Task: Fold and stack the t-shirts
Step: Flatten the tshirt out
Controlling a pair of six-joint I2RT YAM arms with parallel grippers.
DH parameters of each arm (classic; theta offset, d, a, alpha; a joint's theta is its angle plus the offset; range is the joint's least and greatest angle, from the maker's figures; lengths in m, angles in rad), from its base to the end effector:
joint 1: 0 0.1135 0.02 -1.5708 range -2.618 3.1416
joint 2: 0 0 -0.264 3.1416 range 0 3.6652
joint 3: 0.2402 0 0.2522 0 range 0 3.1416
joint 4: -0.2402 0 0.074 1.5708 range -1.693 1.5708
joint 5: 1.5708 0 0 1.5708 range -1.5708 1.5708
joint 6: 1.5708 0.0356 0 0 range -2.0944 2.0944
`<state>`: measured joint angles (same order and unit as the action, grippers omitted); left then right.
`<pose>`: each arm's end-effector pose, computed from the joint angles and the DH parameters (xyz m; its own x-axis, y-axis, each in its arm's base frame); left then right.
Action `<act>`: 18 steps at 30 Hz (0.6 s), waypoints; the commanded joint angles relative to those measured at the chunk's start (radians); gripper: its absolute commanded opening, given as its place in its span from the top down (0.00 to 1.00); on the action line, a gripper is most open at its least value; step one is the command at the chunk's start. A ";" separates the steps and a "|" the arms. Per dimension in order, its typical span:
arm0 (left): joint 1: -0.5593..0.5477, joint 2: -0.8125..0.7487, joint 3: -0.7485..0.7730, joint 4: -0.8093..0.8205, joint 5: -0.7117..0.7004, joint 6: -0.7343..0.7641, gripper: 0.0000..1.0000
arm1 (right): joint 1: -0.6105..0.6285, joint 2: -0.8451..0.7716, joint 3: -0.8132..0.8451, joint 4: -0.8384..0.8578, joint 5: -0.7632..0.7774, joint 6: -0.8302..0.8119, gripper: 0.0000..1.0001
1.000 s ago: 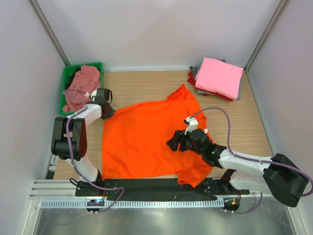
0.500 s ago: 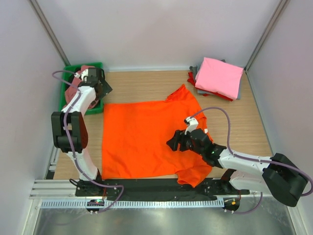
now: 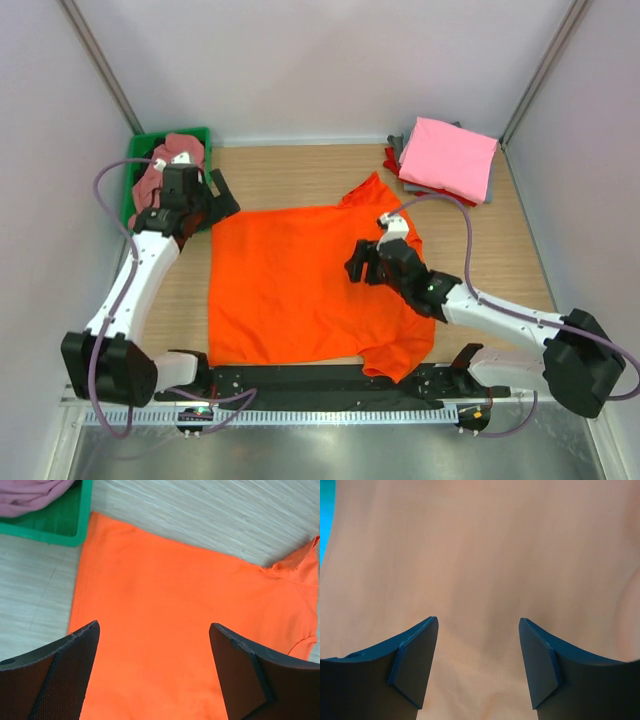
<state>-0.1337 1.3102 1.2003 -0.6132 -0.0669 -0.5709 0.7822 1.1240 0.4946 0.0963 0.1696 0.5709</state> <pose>0.2819 -0.0355 0.3289 -0.5968 -0.4638 -0.6548 -0.2843 0.8853 -0.3679 0.1697 0.1601 0.2004 -0.6230 0.1318 -0.7710 -0.3030 0.8681 0.3932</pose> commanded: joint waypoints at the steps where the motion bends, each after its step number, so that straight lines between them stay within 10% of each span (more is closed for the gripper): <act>1: 0.006 -0.077 -0.128 -0.036 0.009 -0.003 0.09 | -0.004 0.066 0.246 -0.236 0.318 -0.060 0.28; 18: -0.055 0.156 -0.212 0.205 0.099 -0.129 0.17 | -0.267 0.819 0.998 -0.500 0.173 -0.190 0.43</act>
<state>-0.1848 1.4429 0.9470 -0.4896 0.0143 -0.6815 0.5175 1.9030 1.4086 -0.3813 0.3714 0.4198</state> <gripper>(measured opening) 0.833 0.581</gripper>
